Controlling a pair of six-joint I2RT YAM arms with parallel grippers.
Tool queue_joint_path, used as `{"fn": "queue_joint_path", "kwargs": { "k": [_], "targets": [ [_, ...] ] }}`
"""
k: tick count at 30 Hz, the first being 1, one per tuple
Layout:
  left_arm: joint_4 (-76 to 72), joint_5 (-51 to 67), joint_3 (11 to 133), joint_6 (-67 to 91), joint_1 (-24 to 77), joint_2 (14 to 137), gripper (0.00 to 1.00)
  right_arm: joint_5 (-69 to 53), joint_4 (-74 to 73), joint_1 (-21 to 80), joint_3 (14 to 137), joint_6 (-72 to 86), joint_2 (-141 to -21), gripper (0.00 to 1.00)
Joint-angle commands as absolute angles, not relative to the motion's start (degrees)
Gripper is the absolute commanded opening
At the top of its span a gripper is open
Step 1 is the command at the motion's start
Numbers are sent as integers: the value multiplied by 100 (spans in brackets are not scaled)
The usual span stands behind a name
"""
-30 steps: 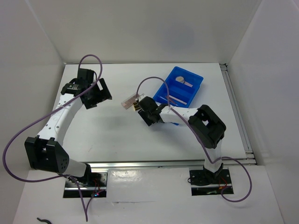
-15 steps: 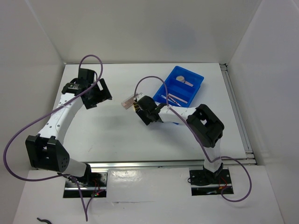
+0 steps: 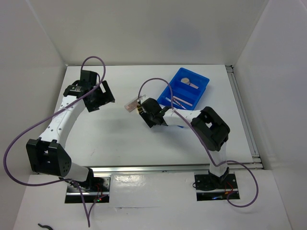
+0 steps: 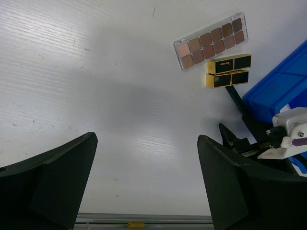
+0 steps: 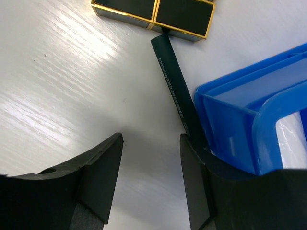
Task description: Organize the makeup
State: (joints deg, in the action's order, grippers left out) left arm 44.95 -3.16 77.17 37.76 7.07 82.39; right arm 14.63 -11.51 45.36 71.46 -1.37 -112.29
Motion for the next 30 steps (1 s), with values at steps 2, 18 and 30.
{"fn": "queue_joint_path", "kwargs": {
  "k": [2,18,30],
  "targets": [
    [4447,-387,7866,3771,712,8200,100,1318,-1038,4491,6961,-62,-10855,55],
    [4500,-439,7919,3665,712,8086,100,1134,-1582,4553,8489,-677,-11381,27],
    [4500,-545,7858,3612,712,8086,100,1186,-1995,4553,8807,-791,-12023,42]
  ]
}}
